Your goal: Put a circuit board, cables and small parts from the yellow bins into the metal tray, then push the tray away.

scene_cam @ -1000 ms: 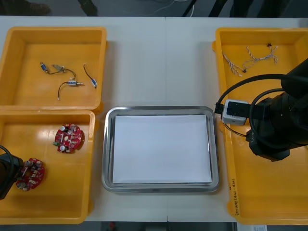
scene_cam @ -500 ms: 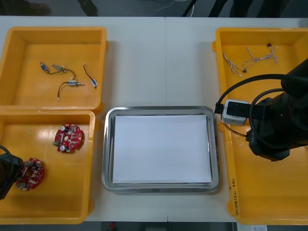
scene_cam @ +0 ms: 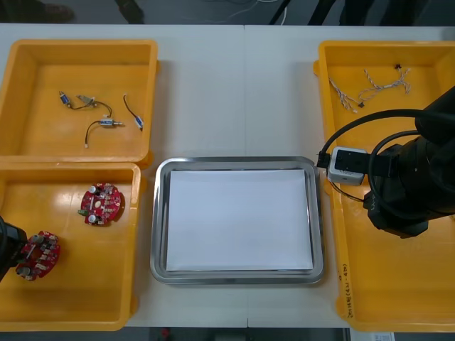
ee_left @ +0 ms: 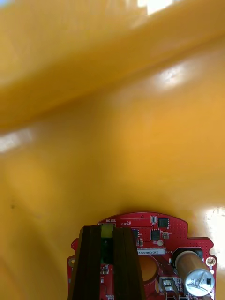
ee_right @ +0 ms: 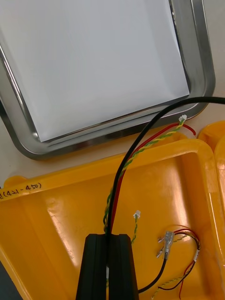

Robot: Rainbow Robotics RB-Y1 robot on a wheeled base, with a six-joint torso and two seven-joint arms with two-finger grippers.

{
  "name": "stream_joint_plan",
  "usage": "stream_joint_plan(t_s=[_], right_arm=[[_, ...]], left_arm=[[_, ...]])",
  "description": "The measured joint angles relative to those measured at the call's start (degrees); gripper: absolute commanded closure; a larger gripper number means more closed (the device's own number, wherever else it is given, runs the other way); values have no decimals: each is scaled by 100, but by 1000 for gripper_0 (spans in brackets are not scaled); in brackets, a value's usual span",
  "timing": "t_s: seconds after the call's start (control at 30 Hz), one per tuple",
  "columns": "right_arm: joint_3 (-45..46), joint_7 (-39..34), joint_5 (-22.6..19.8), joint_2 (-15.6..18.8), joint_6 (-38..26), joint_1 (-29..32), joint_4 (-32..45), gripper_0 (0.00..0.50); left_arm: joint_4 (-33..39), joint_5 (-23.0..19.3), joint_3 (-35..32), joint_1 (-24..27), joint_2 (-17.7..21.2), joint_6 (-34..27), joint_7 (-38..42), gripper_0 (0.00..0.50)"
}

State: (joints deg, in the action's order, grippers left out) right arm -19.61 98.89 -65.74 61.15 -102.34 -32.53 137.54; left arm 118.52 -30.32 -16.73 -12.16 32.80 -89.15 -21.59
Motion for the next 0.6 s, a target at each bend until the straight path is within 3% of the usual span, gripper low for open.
stream_joint_plan(t_s=[0.37,0.6], right_arm=[[0,0,0,0,0,0,0,500],[0,0,0,0,0,0,0,500]], left_arm=[[410,-430,-172,6,699,-276,0,500],[707,-1098,-205,35,1208,-587,-1,500]])
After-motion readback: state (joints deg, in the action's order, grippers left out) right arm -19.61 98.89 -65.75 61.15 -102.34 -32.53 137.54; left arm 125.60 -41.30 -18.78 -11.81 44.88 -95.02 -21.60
